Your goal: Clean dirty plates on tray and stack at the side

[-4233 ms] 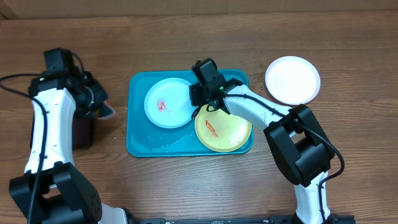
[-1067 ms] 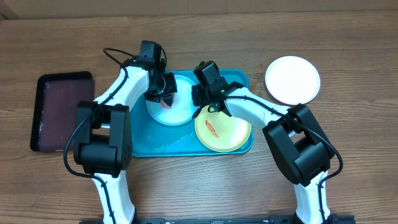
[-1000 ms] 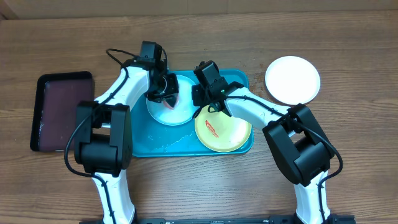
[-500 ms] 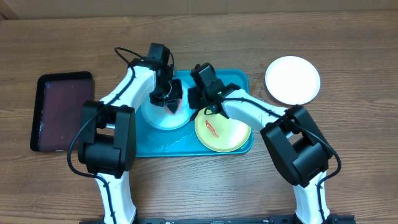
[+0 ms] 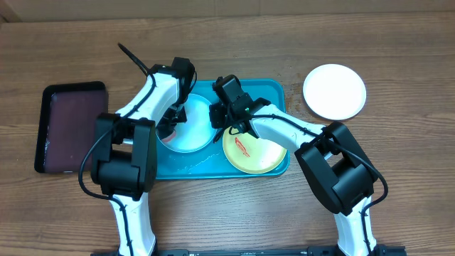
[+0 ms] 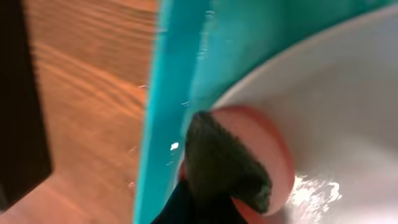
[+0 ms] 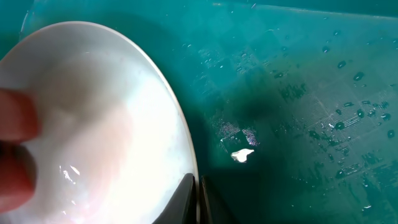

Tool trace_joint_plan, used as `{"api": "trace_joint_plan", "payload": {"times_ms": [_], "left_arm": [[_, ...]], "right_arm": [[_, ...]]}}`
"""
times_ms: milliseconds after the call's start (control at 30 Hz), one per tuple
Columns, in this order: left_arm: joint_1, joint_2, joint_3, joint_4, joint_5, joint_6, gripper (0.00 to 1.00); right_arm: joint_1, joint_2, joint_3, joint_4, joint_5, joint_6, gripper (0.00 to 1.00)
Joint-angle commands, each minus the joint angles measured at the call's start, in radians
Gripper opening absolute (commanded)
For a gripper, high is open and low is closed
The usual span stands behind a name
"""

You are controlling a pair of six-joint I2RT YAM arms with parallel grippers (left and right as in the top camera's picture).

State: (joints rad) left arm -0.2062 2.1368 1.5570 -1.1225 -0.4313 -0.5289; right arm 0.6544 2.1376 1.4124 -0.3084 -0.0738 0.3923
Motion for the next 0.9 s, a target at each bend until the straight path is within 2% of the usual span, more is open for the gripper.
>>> {"api": "trace_joint_plan", "payload": {"times_ms": [0, 133, 233, 467, 700, 867], "left_arm": [[0.013, -0.008, 0.093, -0.053, -0.118, -0.109, 0.04], [0.017, -0.06, 0.169, -0.123, -0.106, -0.168, 0.04], [0.032, -0.137, 0.18, -0.117, -0.063, -0.168, 0.04], [0.18, -0.345, 0.18, -0.084, 0.064, -0.161, 0.04], [0.424, -0.386, 0.175, -0.102, 0.245, -0.048, 0.04], [0.544, -0.377, 0.132, -0.099, 0.294, -0.032, 0.04]], "right_arm": [[-0.027, 0.016, -0.004, -0.003, 0.053, -0.004, 0.04], [-0.027, 0.01, 0.0, 0.0, 0.053, -0.003, 0.04], [-0.027, -0.016, 0.021, -0.014, 0.053, -0.008, 0.04], [-0.005, -0.132, 0.099, -0.046, 0.088, -0.202, 0.04], [0.074, -0.253, 0.139, -0.064, 0.387, -0.415, 0.04], [0.166, -0.288, 0.142, 0.024, 0.687, -0.733, 0.04]]}}
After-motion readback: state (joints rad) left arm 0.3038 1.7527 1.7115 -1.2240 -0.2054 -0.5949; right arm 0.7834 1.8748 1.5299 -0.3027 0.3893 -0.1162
